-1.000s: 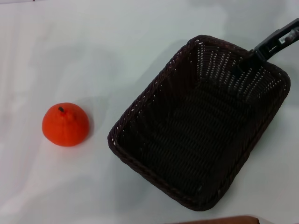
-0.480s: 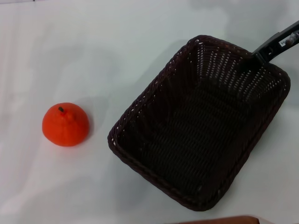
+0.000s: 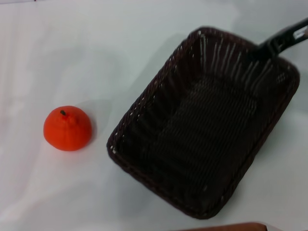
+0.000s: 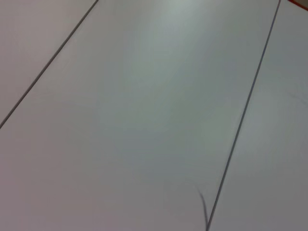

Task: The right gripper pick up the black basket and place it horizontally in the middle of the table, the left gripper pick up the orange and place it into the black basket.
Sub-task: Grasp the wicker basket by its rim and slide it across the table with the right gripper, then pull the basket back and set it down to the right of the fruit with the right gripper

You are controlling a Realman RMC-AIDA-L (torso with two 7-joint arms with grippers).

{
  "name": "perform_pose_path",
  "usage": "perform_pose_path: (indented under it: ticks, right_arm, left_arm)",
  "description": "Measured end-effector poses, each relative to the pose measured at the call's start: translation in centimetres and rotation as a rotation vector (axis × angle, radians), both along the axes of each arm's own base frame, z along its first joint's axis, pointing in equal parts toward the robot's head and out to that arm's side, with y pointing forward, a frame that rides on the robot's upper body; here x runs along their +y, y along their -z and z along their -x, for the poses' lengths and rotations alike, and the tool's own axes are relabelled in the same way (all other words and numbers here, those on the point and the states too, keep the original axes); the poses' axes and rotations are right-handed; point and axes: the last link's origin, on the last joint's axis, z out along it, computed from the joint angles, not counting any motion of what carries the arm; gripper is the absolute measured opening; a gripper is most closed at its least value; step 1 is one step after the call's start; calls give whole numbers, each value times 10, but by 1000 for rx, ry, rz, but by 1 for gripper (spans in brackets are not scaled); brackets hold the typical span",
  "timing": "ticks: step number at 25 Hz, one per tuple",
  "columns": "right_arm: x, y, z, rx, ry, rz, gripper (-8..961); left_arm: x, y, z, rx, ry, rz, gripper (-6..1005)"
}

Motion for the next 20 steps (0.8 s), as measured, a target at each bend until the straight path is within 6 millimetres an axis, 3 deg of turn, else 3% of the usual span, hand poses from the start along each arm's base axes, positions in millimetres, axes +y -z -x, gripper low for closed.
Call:
perform_pose_path:
  ticks: [6,20]
  right_arm:
    - [2,-30,-14,208,119,-108,193]
    - [-10,-46,-55,563,409,-358,194]
  left_arm:
    - [2,1,3,-5,-21,11,725]
    - [8,-1,1,5,-11,16,724]
